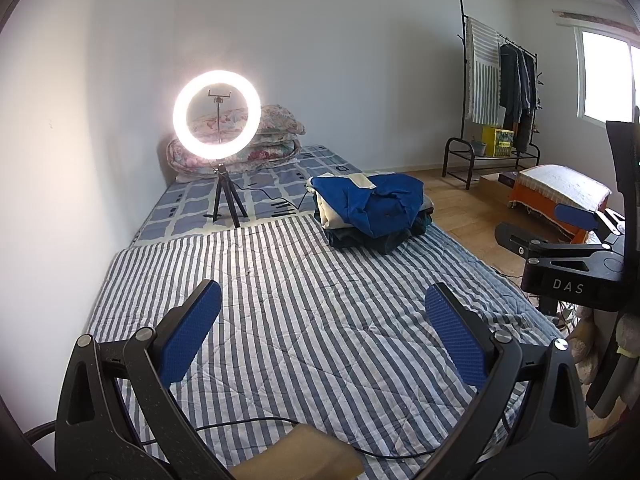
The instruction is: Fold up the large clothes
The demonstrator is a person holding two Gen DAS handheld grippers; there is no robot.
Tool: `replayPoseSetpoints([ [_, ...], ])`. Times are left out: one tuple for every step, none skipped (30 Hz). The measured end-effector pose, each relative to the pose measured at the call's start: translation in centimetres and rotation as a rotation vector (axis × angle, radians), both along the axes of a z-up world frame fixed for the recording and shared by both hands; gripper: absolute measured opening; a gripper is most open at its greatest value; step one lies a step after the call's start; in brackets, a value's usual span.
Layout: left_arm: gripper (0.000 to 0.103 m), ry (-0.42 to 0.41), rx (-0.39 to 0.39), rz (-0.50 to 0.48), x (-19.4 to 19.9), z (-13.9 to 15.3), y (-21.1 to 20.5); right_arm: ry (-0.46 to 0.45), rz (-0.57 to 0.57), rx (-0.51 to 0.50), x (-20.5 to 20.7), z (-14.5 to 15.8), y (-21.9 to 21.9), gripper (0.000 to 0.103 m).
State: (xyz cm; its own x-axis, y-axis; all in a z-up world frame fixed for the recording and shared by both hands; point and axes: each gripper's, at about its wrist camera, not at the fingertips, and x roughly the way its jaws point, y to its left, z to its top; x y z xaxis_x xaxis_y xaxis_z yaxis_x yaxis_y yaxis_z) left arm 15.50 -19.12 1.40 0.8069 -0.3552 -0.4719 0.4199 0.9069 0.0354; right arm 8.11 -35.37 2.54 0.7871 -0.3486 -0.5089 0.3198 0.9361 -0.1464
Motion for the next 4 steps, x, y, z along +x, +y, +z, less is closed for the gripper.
replayPoseSetpoints([
  [0.103,-0.008,0.007,0.002,-0.01,-0.02,-0.09,0.0,0.0,0.0,-0.01,-0.01,-0.01,0.103],
  [0.103,-0.009,0.007,0.004,-0.23,-0.07,-0.11,0.001,0.0,0.0,-0.03,-0.01,-0.01,0.103],
  [0.103,-0.007,0.004,0.005,-0.26,-0.09,-0.12,0.001,0.0,0.001,-0.03,-0.01,-0.02,0.103],
  [0.103,-0.008,0.004,0.006,-0.32,-0.08,-0.14,0.001,0.001,0.002,-0.05,-0.04,-0.07,0.103],
])
